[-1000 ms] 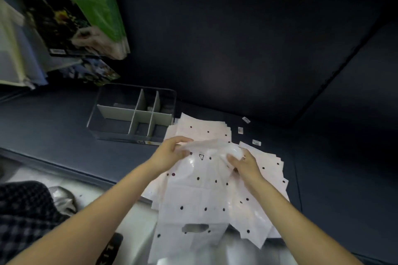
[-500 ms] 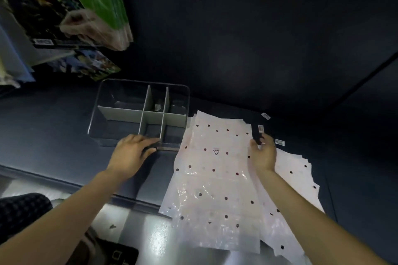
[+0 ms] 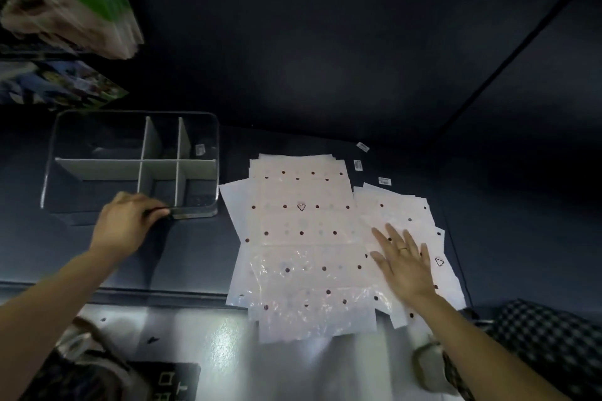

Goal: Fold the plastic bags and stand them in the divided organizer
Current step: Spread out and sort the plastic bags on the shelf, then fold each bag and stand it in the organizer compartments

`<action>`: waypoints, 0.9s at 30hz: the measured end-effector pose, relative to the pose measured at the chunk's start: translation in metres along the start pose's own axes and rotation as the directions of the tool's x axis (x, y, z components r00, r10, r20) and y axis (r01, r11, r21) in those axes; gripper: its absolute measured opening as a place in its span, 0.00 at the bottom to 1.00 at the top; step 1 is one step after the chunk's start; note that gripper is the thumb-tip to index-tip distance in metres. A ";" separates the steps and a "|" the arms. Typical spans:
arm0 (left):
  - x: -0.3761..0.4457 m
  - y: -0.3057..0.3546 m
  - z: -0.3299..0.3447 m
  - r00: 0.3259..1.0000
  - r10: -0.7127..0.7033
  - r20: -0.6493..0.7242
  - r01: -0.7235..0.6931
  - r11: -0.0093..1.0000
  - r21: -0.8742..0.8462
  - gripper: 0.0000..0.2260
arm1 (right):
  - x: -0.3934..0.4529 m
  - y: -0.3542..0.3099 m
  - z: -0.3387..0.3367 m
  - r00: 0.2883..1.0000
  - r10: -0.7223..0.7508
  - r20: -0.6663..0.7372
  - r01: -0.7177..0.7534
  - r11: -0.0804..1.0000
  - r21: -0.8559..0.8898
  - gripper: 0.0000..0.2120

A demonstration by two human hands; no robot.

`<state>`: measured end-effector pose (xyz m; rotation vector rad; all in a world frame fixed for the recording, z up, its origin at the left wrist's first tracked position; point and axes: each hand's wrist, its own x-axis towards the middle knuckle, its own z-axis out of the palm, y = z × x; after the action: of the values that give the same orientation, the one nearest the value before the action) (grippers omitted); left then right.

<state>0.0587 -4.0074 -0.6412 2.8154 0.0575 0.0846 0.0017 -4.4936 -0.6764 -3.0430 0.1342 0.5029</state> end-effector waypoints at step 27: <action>-0.129 0.129 0.069 0.709 0.427 0.562 -0.482 0.874 -0.056 0.38 | -0.079 -0.047 0.011 0.806 -0.572 0.153 0.583 0.812 -0.033 0.34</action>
<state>-0.0617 -4.1578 -0.6715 2.7526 -0.7973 -0.6541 -0.0719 -4.4404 -0.6597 -2.8765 -0.8168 0.6589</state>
